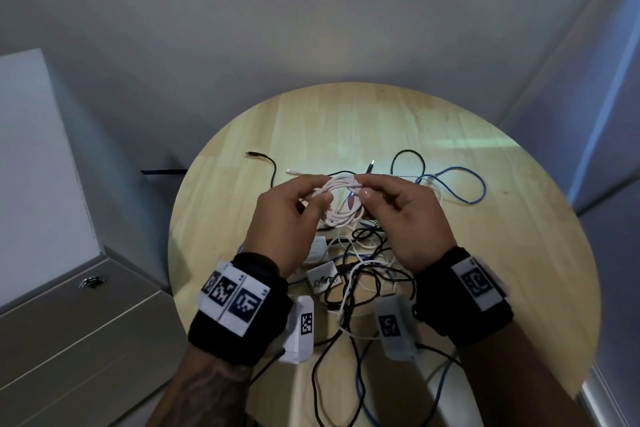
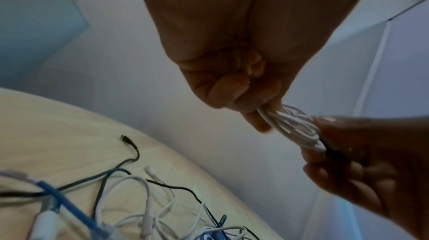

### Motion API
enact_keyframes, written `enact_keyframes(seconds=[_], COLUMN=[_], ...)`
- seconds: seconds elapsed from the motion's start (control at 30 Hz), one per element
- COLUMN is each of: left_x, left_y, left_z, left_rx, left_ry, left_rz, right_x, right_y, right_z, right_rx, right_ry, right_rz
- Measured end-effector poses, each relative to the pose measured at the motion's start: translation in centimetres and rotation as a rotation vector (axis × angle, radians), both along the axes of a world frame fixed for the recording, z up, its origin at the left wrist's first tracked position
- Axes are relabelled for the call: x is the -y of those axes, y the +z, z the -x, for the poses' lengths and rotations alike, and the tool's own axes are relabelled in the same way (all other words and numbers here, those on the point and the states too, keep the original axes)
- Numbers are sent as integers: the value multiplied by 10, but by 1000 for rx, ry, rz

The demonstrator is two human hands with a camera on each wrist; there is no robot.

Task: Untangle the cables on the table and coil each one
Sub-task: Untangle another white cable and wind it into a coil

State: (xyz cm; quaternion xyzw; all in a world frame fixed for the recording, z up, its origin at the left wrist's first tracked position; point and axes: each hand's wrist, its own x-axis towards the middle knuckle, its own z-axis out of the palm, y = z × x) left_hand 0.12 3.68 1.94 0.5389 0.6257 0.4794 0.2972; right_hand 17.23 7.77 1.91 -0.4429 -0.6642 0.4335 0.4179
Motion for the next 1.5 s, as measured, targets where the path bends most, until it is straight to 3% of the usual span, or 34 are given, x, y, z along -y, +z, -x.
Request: enact_keyframes(seconds=[0.07,0.13,0.2,0.27,0.33,0.5,0.63,0.8,0.97,1.1,1.17,1.3,1.4,1.5], left_x=[0,2,4,5,4,4,4,8,12,10,6,2,1,-1], left_y=[2,9,17,21,21,18,20,19,17,16,14,6,1,-1], left_z=[-3,-6,-12,-17,-20,-19,-15,-12,-6,-2,-2,-8,-12,-12], left_rx=[25,383,810,1033,1109,1097,1105,1156,1239,1226,1147,808,514,425], left_ry=[28,-59,-206,-292,-308,-297,-368,-461,-606,-573,-498,-287,-156,-119], left_rz=[-1,85,176,222,217,153,144,140,219,283,301,254,132,76], right_x=[0,-1,-1,-1,-2,-2,2,2,2,4,2,-3,-5,-3], right_y=[-1,-1,2,2,1,3,2,-1,-5,-8,-12,-16,-18,-20], right_z=[0,0,1,5,9,16,20,20,15,17,20,20,19,20], right_rx=[0,-164,-457,-746,-863,-844,-930,-901,-865,-827,-811,-718,-663,-717], right_ry=[-7,12,88,190,216,144,190,308,405,387,243,-78,-115,-70], right_rz=[-31,56,234,454,572,596,712,776,777,756,708,517,464,498])
